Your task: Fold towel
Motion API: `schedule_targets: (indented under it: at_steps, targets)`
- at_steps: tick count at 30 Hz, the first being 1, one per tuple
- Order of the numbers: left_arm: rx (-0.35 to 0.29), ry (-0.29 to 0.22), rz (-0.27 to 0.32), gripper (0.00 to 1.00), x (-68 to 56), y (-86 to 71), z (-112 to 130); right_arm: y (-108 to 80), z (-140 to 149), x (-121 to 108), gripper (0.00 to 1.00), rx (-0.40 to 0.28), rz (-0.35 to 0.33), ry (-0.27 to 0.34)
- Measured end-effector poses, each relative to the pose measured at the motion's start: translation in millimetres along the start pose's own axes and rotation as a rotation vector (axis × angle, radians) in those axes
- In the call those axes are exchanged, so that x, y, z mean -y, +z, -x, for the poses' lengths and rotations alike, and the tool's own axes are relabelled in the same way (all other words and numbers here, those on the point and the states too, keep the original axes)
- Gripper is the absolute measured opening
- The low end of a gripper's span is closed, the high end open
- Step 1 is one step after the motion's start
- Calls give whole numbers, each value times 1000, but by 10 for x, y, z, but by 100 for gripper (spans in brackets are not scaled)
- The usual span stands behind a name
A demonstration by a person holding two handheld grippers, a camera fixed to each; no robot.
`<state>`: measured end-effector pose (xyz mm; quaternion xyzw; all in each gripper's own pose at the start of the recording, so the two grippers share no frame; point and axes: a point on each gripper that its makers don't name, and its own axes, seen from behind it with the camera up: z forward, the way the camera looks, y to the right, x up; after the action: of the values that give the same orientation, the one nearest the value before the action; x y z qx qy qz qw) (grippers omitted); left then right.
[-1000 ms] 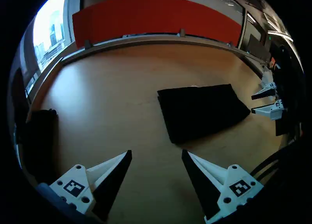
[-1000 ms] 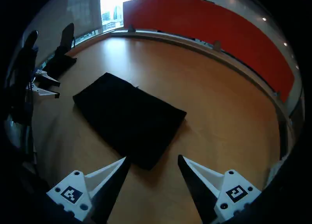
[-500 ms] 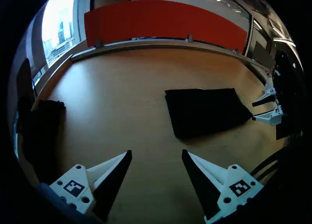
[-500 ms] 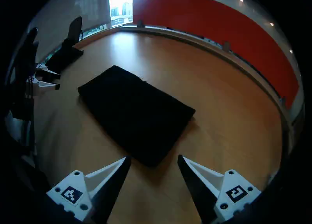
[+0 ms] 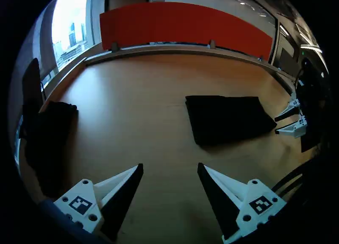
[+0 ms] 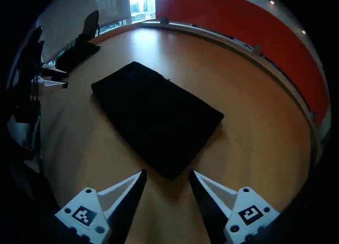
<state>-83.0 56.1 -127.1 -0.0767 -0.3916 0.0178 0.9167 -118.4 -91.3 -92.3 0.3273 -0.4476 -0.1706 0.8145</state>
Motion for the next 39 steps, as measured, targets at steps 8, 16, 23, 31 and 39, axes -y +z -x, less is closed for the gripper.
schedule_targets:
  at_steps: [8,16,23,31,39]
  targets:
    - [-13,0,-10,95,27,-13,8,33,71,1,54,39,-30,-4]
    - [-14,-1,-17,95,49,-7,28,64,49,-22,53,42,-31,-11]
    - [-10,4,-17,95,55,-6,49,83,48,-34,34,45,-34,-22]
    - [-10,6,-16,95,52,-9,39,61,17,-93,4,31,-19,-35]
    - [-15,1,-18,95,65,-16,22,17,-59,-119,3,3,-2,-30]
